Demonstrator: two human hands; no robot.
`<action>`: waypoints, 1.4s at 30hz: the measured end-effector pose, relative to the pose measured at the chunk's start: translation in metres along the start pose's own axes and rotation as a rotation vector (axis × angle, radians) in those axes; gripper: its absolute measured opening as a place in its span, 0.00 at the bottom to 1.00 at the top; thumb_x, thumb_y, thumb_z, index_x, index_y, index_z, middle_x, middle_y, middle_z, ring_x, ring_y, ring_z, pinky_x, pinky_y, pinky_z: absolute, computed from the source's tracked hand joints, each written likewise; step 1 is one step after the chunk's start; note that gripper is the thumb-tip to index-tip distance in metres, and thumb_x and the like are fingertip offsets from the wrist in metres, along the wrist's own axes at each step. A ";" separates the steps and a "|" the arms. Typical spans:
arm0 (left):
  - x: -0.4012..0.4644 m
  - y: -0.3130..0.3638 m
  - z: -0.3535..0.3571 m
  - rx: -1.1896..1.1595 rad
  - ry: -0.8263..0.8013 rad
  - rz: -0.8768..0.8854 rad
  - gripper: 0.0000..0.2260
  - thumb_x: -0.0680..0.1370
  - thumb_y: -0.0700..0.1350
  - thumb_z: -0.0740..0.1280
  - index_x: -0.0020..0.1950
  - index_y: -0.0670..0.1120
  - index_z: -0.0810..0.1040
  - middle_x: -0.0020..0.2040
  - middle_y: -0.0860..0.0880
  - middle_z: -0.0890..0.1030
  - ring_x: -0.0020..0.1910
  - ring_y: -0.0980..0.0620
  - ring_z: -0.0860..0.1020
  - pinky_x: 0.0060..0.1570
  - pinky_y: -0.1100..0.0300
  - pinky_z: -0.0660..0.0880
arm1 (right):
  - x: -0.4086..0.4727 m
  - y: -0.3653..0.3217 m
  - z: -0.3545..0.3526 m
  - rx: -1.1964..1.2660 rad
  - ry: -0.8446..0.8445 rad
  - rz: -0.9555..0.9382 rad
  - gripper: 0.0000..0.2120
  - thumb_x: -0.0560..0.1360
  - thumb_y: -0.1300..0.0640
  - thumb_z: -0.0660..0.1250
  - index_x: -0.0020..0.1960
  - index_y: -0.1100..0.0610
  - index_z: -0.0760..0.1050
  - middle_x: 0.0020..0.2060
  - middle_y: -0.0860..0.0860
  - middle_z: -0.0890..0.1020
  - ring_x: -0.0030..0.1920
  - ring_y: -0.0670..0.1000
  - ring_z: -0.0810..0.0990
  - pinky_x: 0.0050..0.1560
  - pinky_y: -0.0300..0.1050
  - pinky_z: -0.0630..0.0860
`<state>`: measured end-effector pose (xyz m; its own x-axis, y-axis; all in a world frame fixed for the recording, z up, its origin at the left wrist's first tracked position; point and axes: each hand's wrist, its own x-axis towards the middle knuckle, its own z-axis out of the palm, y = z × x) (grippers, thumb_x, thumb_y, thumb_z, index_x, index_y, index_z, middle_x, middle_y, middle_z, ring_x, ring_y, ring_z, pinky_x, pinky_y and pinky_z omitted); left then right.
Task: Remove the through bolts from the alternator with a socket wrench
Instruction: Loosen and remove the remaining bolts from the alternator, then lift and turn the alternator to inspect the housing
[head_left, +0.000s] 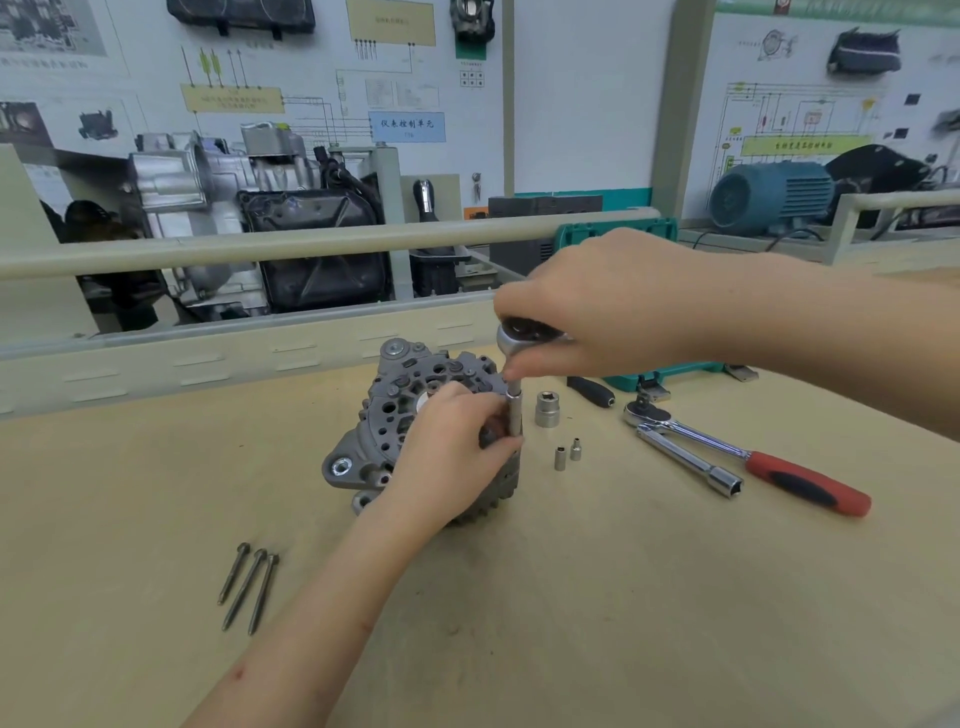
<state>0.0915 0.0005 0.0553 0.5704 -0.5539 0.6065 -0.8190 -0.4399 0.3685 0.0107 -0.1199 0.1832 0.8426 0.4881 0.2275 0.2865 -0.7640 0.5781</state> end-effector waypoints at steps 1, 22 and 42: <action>0.001 0.000 -0.002 -0.032 0.025 -0.002 0.04 0.71 0.45 0.70 0.38 0.48 0.76 0.33 0.61 0.71 0.41 0.57 0.67 0.38 0.71 0.62 | 0.000 0.001 -0.002 0.029 0.026 0.005 0.21 0.68 0.36 0.46 0.44 0.51 0.65 0.32 0.44 0.68 0.30 0.43 0.65 0.26 0.38 0.59; 0.004 -0.023 -0.074 -0.571 0.457 -0.298 0.06 0.70 0.41 0.72 0.41 0.51 0.78 0.35 0.54 0.81 0.37 0.59 0.79 0.39 0.67 0.77 | -0.035 0.000 0.064 1.259 0.478 0.688 0.13 0.77 0.49 0.57 0.43 0.56 0.75 0.30 0.51 0.76 0.23 0.42 0.70 0.21 0.33 0.67; -0.118 -0.155 -0.084 -0.051 0.142 -0.949 0.05 0.73 0.38 0.68 0.47 0.41 0.81 0.39 0.46 0.80 0.36 0.51 0.74 0.38 0.62 0.70 | -0.040 -0.060 0.177 1.424 -0.109 0.588 0.06 0.75 0.52 0.64 0.45 0.53 0.77 0.31 0.49 0.80 0.22 0.41 0.70 0.25 0.31 0.66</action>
<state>0.1458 0.1932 -0.0141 0.9869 0.1096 0.1180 -0.0233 -0.6276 0.7782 0.0404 -0.1688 0.0006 0.9985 0.0002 0.0547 0.0431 -0.6185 -0.7846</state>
